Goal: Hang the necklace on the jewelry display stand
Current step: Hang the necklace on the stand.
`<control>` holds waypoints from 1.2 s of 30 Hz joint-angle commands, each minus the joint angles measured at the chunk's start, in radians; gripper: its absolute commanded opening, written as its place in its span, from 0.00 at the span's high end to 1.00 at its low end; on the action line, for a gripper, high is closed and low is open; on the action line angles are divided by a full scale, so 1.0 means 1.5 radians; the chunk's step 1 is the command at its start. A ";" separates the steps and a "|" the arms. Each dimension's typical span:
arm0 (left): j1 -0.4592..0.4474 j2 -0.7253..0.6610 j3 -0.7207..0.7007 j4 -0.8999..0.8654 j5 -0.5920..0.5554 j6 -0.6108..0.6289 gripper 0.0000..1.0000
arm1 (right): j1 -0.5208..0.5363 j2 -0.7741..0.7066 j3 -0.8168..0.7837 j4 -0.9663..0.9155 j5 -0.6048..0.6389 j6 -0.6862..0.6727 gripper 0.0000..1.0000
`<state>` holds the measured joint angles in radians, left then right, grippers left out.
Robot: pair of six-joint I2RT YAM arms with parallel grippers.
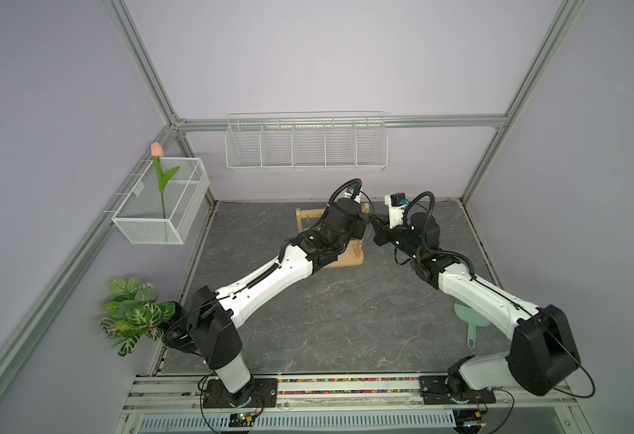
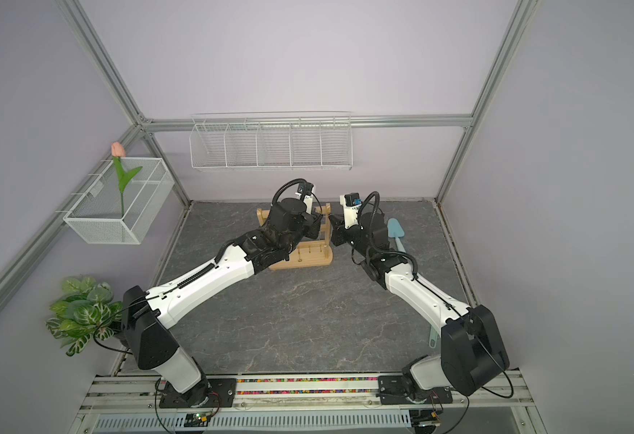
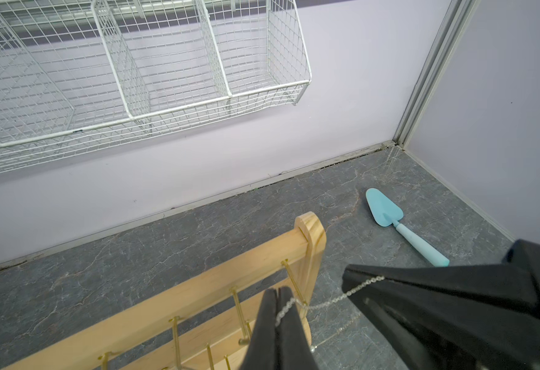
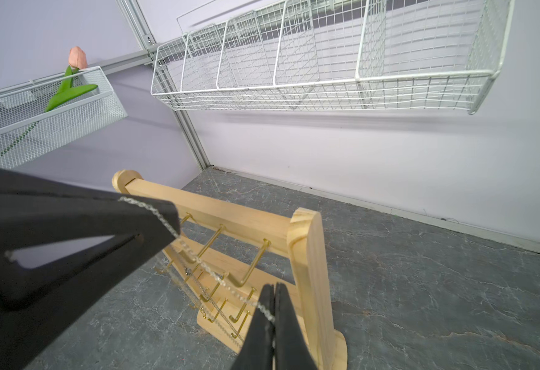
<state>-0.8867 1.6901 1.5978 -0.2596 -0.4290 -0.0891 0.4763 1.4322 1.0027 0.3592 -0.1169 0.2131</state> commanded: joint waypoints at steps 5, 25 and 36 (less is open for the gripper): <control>0.019 0.033 0.049 -0.023 0.010 0.024 1.00 | -0.012 0.024 0.029 0.027 -0.020 0.013 0.93; 0.025 0.088 0.094 -0.051 0.004 0.041 1.00 | -0.019 0.078 0.031 0.046 -0.022 0.036 0.94; 0.028 0.086 0.091 -0.060 0.013 0.037 0.99 | -0.020 0.082 0.019 0.049 -0.025 0.043 0.93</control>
<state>-0.8505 1.8183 1.7203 -0.3355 -0.4183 -0.0467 0.4530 1.5517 1.0286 0.3897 -0.1467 0.2657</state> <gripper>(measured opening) 0.044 0.067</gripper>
